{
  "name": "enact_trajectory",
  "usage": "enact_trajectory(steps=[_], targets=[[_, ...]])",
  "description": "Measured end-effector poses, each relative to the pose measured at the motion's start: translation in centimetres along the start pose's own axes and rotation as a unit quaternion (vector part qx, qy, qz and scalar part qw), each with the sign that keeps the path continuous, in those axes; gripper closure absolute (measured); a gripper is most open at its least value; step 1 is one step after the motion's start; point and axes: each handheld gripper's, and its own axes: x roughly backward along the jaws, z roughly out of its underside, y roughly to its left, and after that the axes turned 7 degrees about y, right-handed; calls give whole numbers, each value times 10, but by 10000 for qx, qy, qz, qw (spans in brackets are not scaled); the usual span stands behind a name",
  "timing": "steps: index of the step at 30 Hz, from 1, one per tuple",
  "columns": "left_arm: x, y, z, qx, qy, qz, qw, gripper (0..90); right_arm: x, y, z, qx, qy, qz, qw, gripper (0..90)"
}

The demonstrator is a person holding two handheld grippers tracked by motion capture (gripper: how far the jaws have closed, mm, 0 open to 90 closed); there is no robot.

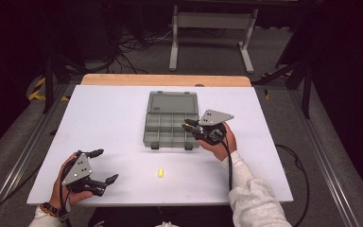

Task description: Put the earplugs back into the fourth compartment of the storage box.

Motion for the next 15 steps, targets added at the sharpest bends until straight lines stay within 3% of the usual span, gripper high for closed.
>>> enact_trajectory(steps=[15], targets=[[1, 1, 1, 32, -19, 7, 10000, 44, -18, -25, 9, -460, 230, 344, 9981, 749]])
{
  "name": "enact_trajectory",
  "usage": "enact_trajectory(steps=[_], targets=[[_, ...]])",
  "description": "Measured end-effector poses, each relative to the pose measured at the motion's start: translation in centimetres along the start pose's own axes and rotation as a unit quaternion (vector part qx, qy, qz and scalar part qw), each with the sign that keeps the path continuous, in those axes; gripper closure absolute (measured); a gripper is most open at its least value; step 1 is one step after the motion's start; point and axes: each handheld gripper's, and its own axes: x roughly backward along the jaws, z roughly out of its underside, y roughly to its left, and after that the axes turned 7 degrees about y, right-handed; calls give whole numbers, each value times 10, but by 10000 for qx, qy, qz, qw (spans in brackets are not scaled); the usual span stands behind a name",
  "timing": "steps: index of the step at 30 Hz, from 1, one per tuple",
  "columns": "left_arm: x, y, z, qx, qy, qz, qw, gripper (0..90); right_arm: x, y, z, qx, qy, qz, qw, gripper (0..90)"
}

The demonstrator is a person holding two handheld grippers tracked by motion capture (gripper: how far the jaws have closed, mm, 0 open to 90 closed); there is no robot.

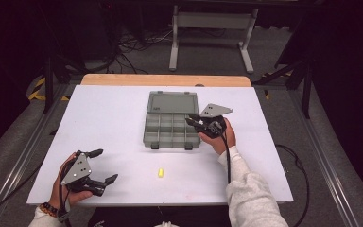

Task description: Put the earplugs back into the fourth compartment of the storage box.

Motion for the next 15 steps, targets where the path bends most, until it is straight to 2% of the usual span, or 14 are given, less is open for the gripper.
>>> enact_trajectory(steps=[8, 15], targets=[[0, 0, 0, -7, 3, 9, 10000, 44, -10, -8, 6, -196, 190, 166, 9995, 739], [-1, 0, 0, -11, 10, 17, 10000, 44, -15, -11, 8, -273, 310, 250, 9988, 727]])
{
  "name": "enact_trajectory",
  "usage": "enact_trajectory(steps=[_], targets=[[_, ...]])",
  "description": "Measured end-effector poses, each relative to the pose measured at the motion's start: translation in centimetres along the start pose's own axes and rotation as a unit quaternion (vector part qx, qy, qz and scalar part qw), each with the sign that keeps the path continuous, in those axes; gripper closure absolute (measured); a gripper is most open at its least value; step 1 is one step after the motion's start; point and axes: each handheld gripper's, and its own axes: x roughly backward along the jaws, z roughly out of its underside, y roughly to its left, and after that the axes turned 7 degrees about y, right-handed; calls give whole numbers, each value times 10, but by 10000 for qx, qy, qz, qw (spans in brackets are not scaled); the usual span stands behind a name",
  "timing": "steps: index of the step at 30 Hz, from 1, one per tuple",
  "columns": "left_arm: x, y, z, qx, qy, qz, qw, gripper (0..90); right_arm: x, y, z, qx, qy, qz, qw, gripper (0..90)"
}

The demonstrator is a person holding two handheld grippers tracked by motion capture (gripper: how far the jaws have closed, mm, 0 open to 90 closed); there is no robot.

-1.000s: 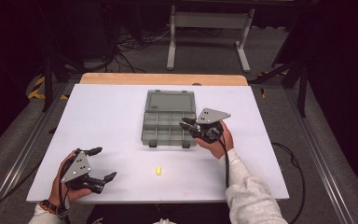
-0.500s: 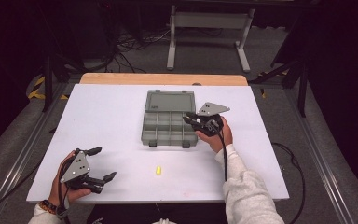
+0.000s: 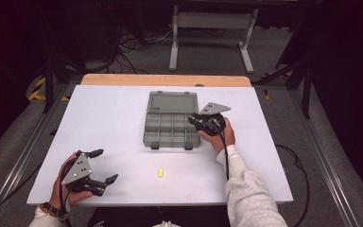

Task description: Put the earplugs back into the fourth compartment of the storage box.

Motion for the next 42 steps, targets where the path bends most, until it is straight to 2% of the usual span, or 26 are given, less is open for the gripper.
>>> enact_trajectory(steps=[15, 21, 23, 26, 33, 42], targets=[[0, 0, 0, -10, 15, 16, 10000, 44, -5, -3, 3, -138, 47, 36, 9999, 690], [-1, 0, 0, -10, 29, 11, 10000, 45, -4, -3, 3, -188, -16, 73, 9998, 659], [-1, 0, 0, -5, 40, 19, 10000, 45, -4, -3, 3, -198, -19, 90, 9998, 618], [-1, 0, 0, 0, 35, 17, 10000, 45, -4, -3, 3, -221, -45, 95, 9997, 613], [-1, 0, 0, -13, 50, 19, 10000, 46, 6, -1, 2, -323, -220, 34, 9992, 544], [-1, -1, 0, -45, 64, 35, 10000, 46, 23, 16, -2, -88, -451, -6, 9989, 475]])
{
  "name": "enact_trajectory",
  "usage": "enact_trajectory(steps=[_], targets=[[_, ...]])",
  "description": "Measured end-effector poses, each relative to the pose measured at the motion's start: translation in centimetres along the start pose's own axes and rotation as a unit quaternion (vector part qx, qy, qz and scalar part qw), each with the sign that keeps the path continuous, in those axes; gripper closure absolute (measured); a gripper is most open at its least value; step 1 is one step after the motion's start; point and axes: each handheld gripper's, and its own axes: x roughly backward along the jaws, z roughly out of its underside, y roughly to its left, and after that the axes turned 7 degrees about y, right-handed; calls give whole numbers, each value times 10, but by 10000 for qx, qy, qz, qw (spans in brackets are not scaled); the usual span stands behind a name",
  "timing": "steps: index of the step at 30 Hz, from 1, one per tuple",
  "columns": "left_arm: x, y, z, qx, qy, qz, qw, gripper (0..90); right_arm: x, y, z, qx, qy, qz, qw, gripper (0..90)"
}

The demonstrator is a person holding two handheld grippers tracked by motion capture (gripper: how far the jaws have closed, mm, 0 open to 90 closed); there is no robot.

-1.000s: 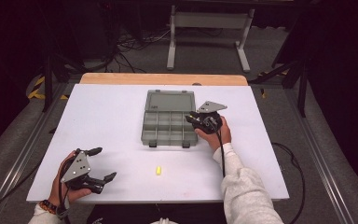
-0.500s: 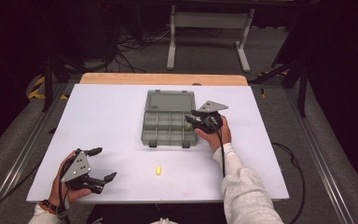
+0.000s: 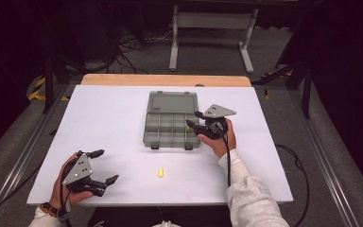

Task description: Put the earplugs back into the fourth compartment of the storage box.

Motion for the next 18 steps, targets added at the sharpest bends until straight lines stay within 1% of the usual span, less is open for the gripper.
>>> enact_trajectory(steps=[2, 4, 6, 11, 18], targets=[[0, 0, 0, -1, -1, -4, 10000, 46, 3, 5, -1, 49, -49, -49, 10000, 464], [1, 0, 0, -7, 1, -11, 10000, 46, 6, 8, -1, 76, -79, -68, 9999, 434], [1, 0, 0, 9, -18, -10, 10000, 46, 9, 11, -2, 109, -172, -160, 9997, 414], [1, 0, 0, -2, -17, -16, 10000, 46, 16, 19, -4, 218, -256, -179, 9993, 390], [2, 0, -1, -20, -9, -11, 10000, 46, 22, 28, -4, 324, -299, -255, 9987, 358]])
